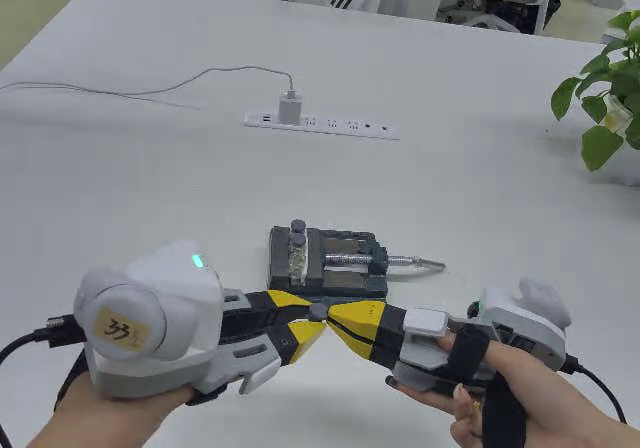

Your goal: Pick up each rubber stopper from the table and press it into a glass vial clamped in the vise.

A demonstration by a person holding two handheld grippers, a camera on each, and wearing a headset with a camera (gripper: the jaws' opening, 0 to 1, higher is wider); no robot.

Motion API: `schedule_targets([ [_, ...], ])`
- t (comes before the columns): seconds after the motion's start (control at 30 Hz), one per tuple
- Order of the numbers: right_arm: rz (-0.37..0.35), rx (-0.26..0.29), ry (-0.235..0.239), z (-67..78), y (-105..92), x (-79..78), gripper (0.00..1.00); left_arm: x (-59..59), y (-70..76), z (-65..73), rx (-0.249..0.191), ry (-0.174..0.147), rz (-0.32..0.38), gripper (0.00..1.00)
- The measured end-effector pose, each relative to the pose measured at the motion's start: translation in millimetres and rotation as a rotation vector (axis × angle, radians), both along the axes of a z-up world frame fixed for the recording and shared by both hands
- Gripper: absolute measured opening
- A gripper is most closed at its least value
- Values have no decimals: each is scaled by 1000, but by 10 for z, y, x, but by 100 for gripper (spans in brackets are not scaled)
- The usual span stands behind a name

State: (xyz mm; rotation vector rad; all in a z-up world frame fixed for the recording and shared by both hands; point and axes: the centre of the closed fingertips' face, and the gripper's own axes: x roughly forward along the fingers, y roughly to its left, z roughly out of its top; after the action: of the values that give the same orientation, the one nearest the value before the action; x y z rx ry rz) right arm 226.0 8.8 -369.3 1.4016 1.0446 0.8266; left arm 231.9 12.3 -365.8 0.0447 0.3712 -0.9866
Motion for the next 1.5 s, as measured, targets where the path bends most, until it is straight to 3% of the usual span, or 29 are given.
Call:
schedule_targets([
  [0.63, -23, 48, 33, 14, -30, -2, 0, -3, -27, -11, -6, 17, -12, 5],
  [0.97, -33, 36, -33, 19, -31, 0, 0, -6, -26, -1, -8, 19, -14, 5],
  [1.1, -50, 3, -90, 7, -33, 5, 0, -3, -21, -11, -3, 22, -12, 5],
  [1.2, -87, -39, -114, -43, -92, 60, 12, 0, -5, -12, -3, 23, -8, 5],
  [1.37, -115, -105, -156, -100, -130, 105, 45, 11, 25, -20, 1, 26, -4, 5],
  [1.5, -101, -141, -201, -119, -120, 93, 58, 15, 32, -27, 1, 28, -3, 5],
])
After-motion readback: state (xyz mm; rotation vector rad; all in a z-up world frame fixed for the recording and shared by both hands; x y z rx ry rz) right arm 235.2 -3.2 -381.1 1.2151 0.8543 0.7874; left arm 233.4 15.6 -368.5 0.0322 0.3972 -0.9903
